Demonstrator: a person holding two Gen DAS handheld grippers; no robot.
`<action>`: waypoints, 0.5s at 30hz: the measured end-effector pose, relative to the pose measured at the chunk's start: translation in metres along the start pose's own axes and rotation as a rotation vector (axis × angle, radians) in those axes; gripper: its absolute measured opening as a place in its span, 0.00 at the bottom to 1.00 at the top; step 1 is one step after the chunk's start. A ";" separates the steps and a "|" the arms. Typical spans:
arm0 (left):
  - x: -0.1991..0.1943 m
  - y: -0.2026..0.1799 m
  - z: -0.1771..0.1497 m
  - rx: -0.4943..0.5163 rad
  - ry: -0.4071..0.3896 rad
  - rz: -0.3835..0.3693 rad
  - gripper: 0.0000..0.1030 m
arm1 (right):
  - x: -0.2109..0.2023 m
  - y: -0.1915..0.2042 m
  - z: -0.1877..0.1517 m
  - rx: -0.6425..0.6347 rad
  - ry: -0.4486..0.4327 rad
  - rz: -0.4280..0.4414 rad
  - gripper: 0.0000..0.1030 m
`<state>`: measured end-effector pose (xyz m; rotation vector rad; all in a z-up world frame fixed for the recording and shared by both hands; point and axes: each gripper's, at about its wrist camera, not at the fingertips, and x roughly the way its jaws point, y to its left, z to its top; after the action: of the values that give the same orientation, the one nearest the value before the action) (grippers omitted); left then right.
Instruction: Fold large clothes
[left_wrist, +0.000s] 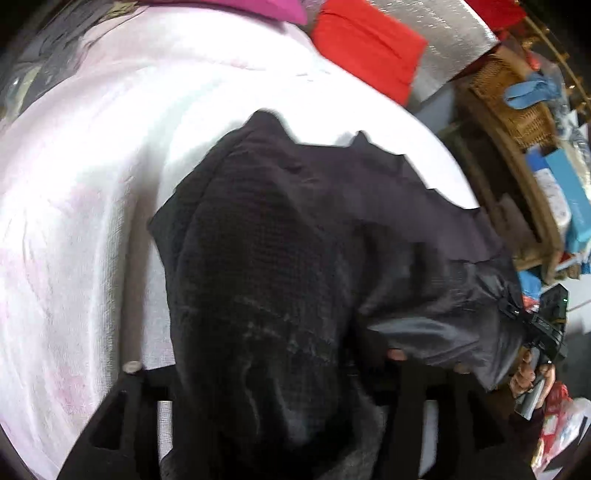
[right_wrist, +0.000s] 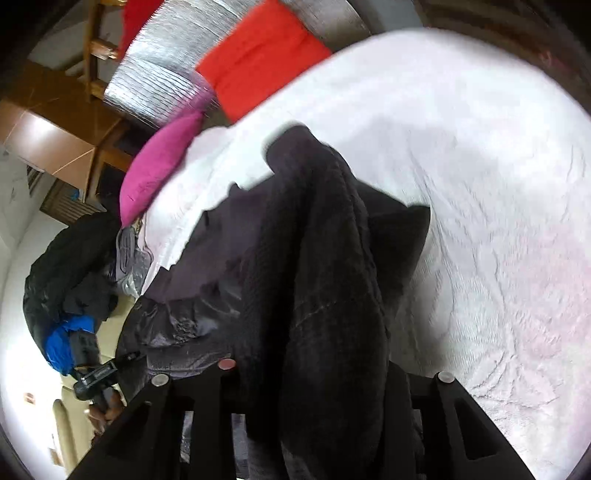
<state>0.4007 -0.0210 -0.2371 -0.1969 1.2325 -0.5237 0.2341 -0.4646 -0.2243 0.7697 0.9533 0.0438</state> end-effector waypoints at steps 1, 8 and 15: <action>0.001 -0.002 -0.002 0.007 0.009 0.037 0.70 | 0.000 -0.003 0.000 0.008 0.000 -0.014 0.53; -0.013 -0.026 -0.010 0.058 -0.034 0.210 0.74 | -0.010 0.008 0.003 0.018 -0.016 -0.093 0.62; -0.079 -0.050 -0.037 0.177 -0.299 0.513 0.75 | -0.050 0.017 -0.013 -0.041 -0.139 -0.230 0.62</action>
<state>0.3343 -0.0209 -0.1620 0.1856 0.8914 -0.1456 0.1989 -0.4621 -0.1824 0.6133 0.9005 -0.1882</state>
